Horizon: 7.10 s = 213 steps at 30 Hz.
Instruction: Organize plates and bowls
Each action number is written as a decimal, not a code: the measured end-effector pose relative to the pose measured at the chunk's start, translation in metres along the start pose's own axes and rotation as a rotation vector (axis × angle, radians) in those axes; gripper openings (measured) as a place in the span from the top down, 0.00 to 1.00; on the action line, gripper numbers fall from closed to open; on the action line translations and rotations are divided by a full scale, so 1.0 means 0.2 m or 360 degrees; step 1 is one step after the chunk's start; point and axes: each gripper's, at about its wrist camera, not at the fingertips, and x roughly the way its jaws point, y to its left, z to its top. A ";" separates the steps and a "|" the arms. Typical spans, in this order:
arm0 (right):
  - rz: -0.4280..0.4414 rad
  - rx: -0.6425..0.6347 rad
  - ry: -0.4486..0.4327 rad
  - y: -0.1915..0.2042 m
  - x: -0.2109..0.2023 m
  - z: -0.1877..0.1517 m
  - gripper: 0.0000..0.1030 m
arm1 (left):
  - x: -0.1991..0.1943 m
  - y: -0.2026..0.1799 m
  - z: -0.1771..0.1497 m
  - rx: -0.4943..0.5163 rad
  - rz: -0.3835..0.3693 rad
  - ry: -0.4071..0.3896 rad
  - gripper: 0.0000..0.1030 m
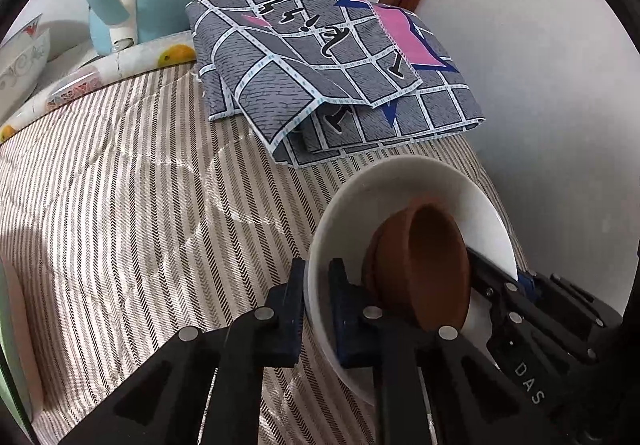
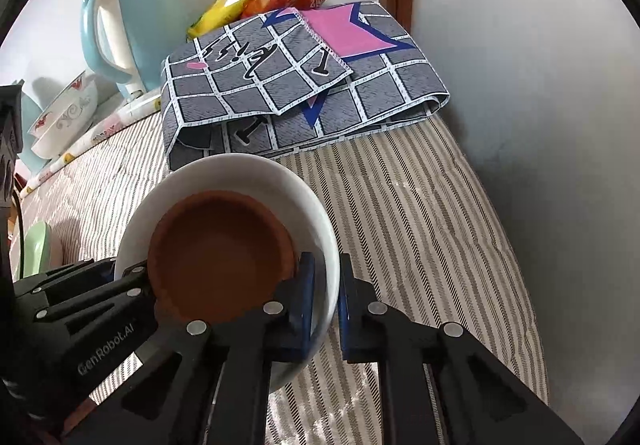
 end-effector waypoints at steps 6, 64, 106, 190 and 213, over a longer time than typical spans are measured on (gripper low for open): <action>0.0031 0.0052 0.0009 0.00 -0.02 -0.04 0.90 | -0.06 0.03 -0.04 -0.0003 0.0021 0.0000 0.89; 0.0135 -0.0078 -0.0150 0.89 -0.51 -0.24 0.92 | -0.82 0.74 -0.30 -0.0171 0.0070 -0.0248 0.89; 0.0340 -0.0290 -0.0152 1.42 -0.39 -0.13 0.92 | -0.97 1.26 -0.26 -0.0362 0.0254 -0.0312 0.89; 0.0329 -0.0341 -0.0156 1.33 -0.39 -0.29 0.57 | -0.98 1.32 -0.43 -0.0371 0.0340 -0.0227 0.68; 0.0116 -0.0212 -0.0524 0.92 -1.10 -0.59 0.20 | -1.44 0.71 -0.68 -0.0146 0.0414 -0.0651 0.19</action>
